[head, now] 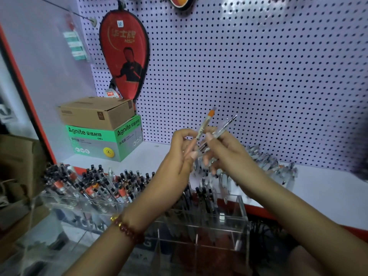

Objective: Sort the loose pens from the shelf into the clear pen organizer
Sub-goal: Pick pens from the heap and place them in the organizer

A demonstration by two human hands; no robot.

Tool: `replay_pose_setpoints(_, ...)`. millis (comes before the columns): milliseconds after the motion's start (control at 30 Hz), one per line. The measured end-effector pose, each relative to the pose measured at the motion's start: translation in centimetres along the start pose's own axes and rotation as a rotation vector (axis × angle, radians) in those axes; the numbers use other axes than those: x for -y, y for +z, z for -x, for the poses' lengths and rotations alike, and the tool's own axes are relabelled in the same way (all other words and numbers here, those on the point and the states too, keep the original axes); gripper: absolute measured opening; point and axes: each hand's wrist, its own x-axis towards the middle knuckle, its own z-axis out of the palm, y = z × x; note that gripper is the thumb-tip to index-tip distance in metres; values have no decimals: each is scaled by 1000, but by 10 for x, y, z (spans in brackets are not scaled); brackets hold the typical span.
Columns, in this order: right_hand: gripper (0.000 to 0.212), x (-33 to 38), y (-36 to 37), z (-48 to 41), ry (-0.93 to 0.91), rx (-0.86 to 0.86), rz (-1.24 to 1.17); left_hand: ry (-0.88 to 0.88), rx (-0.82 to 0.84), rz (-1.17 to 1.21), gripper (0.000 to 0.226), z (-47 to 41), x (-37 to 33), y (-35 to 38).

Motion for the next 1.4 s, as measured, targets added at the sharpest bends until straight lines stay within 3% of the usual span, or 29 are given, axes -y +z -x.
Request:
replay_pose_setpoints(100, 34, 0, -8, 2, 45, -64, -141, 10, 41, -26, 31, 3, -3, 0)
replay_pose_setpoints(233, 22, 5, -18, 8, -45, -95, -239, -44, 127, 69, 16, 2, -6, 2)
replay_pose_setpoints(333, 21, 7, -27, 14, -147, -155, -77, -69, 185, -26, 12, 1, -8, 3)
replay_pose_setpoints(500, 23, 3, -41, 15, -260, -196, 282, -79, 296, -458, 46, 4, -2, 3)
replay_pose_setpoints(667, 16, -13, -55, 14, -120, 58, 380, -72, 453, -779, 90, 7, 0, 8)
replay_pose_setpoints(833, 18, -28, -55, 14, -19, 290, 511, -31, 465, -809, 65, 6, 2, 8)
replay_pose_setpoints(1000, 22, -38, -50, 15, 13, 368, 559, -3, 437, -755, 51, 3, 7, 6)
replay_pose_setpoints(1133, 31, -41, -51, 14, 78, 391, 599, -12, 417, -761, 52, 3, 5, 7)
replay_pose_setpoints(1267, 37, -39, -54, 16, 225, 575, 512, -34, 391, -800, 56, 4, 10, 7)
replay_pose_setpoints(1400, 21, -40, -53, 16, 194, 610, 578, -73, 407, -778, 63, 3, 11, 7)
